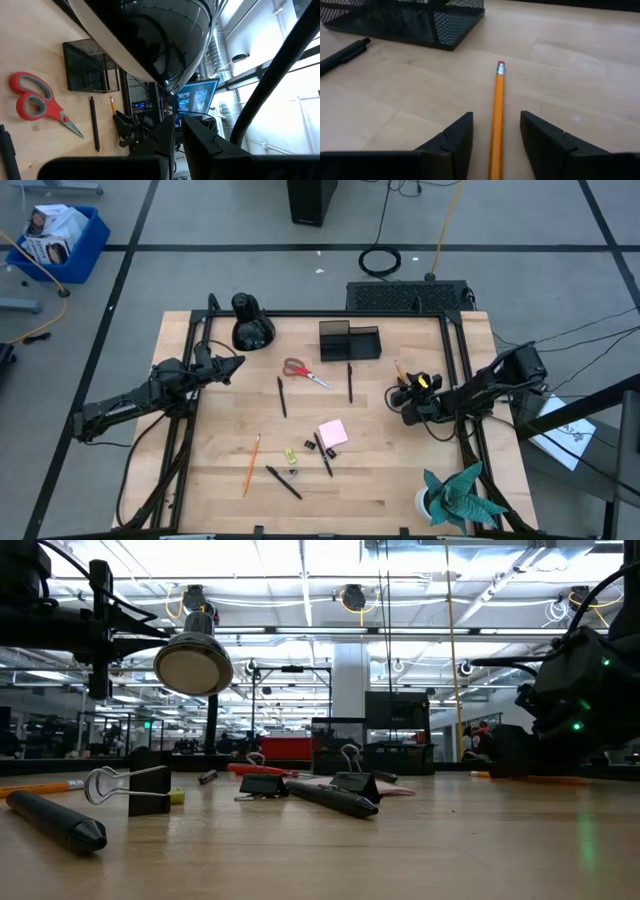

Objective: Pick and place office supplies into organizer
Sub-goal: Put the orange pencil into the black desk organizer

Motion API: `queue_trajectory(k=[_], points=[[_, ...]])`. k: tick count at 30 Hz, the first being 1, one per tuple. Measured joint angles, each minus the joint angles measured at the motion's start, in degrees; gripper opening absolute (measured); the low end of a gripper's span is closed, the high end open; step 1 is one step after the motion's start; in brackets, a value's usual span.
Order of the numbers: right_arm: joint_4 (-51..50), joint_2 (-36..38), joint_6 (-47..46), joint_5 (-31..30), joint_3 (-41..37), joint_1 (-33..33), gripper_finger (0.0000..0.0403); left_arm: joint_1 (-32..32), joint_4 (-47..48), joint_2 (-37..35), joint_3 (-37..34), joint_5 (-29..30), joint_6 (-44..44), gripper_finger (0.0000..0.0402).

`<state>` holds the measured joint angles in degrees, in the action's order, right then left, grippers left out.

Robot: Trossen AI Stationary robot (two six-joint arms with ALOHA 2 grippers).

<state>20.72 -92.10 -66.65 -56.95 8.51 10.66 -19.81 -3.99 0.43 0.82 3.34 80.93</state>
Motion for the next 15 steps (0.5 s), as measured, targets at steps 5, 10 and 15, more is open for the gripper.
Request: queue_trajectory(k=[5, 10, 15], points=[[3.19, -3.59, -0.26, -1.15, -0.07, -0.04, 0.0099, 0.0, 0.0, 0.0, 0.0, 0.62, -0.09, 0.0035], [5.06, -4.89, -1.58, -2.12, -0.11, -0.09, 0.0032, 0.0, 0.0, 0.0, 0.0, 1.23, -0.13, 0.0035], [5.75, -4.94, -5.96, -2.53, -0.11, -0.13, 0.0017, 0.0, -0.02, 0.0, 0.0, 1.21, 0.24, 0.0035]])
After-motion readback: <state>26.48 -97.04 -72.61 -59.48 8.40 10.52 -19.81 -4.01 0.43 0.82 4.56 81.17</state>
